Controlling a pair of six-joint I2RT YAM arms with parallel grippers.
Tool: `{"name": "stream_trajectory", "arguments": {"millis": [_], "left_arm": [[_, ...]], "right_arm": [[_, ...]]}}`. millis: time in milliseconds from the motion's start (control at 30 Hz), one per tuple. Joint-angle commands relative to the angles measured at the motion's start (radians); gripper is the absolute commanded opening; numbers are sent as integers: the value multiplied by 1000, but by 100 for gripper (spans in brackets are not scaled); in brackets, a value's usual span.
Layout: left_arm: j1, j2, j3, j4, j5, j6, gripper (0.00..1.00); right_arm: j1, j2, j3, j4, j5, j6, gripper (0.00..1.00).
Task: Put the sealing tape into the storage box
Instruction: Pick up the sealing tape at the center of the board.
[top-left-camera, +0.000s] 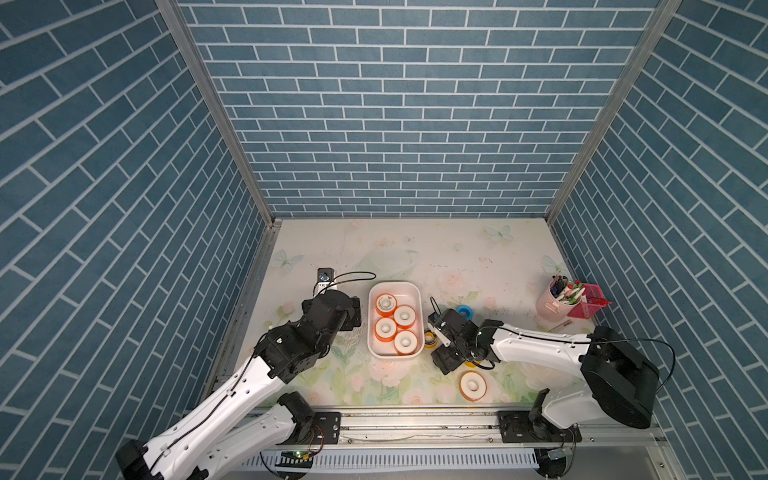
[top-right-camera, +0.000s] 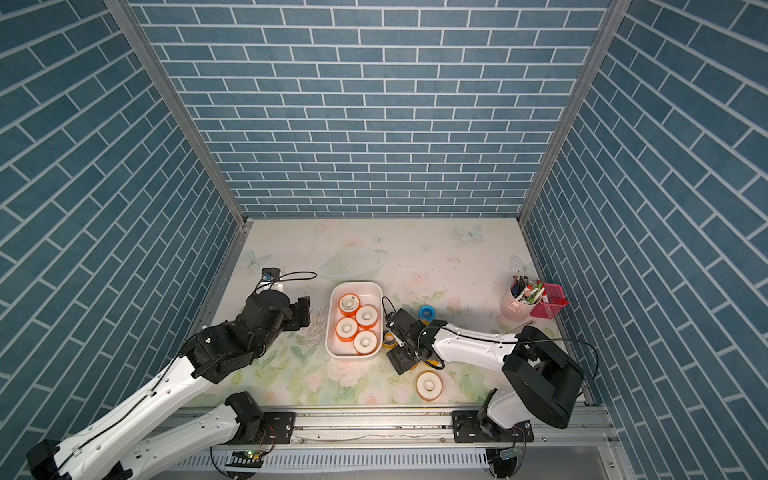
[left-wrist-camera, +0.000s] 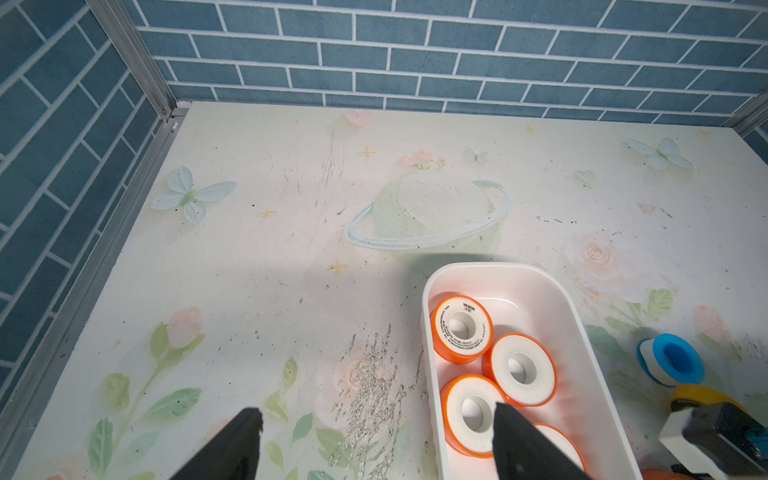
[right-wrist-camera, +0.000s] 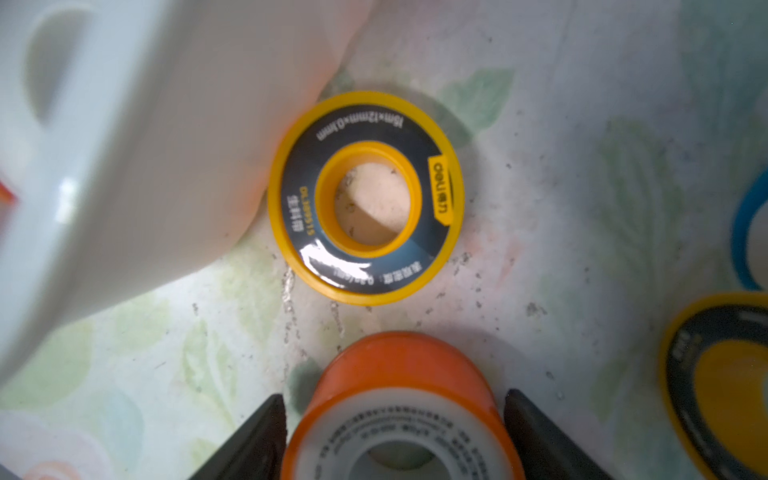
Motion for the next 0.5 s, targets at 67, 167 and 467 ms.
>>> {"name": "stream_trajectory", "arguments": {"millis": [67, 167, 467], "left_arm": [[7, 10, -10, 10, -1, 10, 90], [8, 12, -10, 10, -1, 12, 90], [8, 11, -10, 10, -1, 11, 90]], "right_arm": [[24, -20, -19, -42, 24, 39, 81], [34, -20, -15, -48, 28, 42, 81], [39, -44, -10, -49, 43, 52, 67]]}}
